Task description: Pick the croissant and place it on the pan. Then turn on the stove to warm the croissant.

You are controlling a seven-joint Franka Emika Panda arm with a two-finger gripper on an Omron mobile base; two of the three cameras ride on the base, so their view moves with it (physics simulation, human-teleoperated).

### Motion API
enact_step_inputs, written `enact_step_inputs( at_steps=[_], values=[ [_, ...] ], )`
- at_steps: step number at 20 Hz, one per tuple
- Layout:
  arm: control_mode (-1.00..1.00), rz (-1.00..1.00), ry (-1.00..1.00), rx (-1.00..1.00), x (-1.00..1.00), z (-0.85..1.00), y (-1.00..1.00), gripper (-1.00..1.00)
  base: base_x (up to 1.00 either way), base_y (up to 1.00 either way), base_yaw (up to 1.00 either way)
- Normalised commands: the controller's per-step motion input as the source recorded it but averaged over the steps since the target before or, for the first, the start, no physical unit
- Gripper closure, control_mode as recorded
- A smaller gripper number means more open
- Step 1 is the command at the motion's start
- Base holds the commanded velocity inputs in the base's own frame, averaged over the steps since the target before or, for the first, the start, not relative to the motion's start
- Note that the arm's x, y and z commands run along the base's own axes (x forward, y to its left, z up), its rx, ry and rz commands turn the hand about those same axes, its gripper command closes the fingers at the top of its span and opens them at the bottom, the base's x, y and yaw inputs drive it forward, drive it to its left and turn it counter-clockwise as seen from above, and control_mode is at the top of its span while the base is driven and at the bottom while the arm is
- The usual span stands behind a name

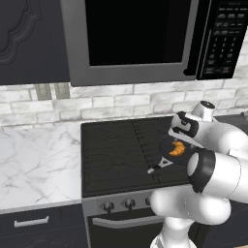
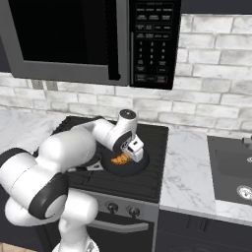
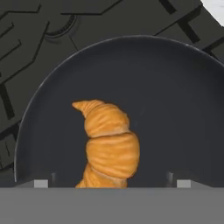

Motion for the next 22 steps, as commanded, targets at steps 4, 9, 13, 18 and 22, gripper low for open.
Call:
enact_step_inputs(
  at_steps=[4,9,13,18,22],
  values=[
    [-1.0,0.03,-0.02,0.0,-0.28,0.27,0.0,-1.0,0.0,0.0,0.0],
    [-1.0,0.07,-0.02,0.0,-0.29,0.2,-0.03,-1.0,0.0,0.0,0.0],
    [-1.0,0.08,-0.01,0.0,-0.22,0.09,0.0,-1.0,0.0,0.0,0.0],
    [-1.0,0.08,-0.03,0.0,-0.19,0.03,-0.11,-1.0,0.0,0.0,0.0],
    [-1.0,0.07,-0.04,0.0,-0.13,0.0,-0.06,-1.0,0.0,0.0,0.0]
  ],
)
